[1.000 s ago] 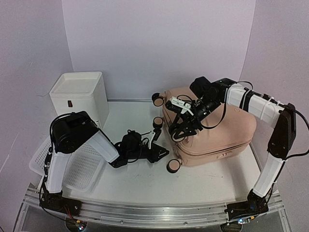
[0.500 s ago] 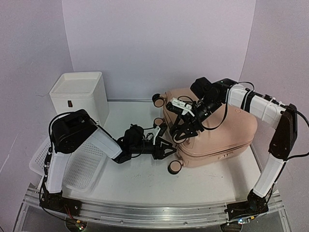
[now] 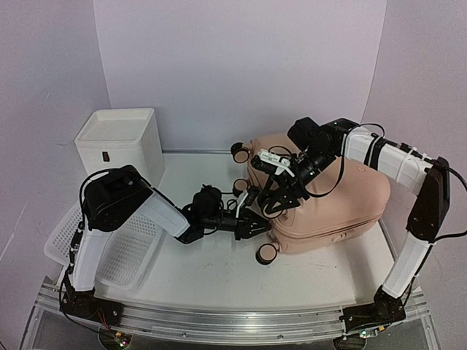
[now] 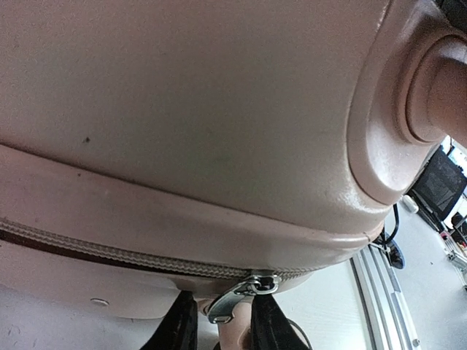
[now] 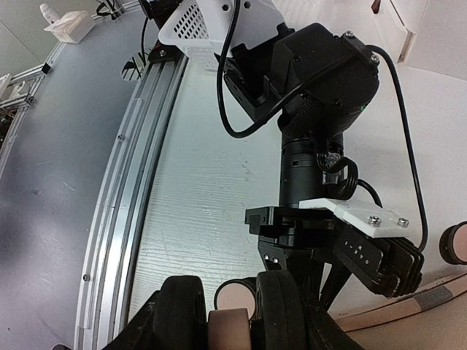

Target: Open, take out, and arrange the luggage

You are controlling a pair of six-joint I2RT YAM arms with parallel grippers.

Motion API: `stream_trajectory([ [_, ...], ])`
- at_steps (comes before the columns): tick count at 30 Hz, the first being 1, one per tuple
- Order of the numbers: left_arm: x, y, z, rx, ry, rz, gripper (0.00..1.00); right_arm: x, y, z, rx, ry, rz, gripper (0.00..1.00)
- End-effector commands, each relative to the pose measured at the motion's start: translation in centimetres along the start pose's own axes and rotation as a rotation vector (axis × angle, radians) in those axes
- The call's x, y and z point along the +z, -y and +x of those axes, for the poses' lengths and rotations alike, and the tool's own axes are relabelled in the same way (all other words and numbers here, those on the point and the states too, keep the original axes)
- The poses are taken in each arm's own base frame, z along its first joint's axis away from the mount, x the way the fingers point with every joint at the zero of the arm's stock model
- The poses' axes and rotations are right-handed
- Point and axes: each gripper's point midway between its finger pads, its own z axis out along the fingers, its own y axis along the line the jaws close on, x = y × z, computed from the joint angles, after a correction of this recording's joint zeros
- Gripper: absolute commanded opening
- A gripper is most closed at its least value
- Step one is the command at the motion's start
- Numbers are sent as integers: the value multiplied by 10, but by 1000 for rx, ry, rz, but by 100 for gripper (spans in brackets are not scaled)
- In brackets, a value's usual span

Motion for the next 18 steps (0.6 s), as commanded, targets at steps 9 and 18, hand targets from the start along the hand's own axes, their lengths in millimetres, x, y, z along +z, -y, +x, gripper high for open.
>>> stream_trajectory([
  [9, 1, 11, -36, 84, 101, -44, 7, -20, -44, -2, 257, -16, -69, 0],
  [18, -20, -17, -44, 84, 160, -276, 0, -22, -49, -1, 258, -22, -60, 0],
])
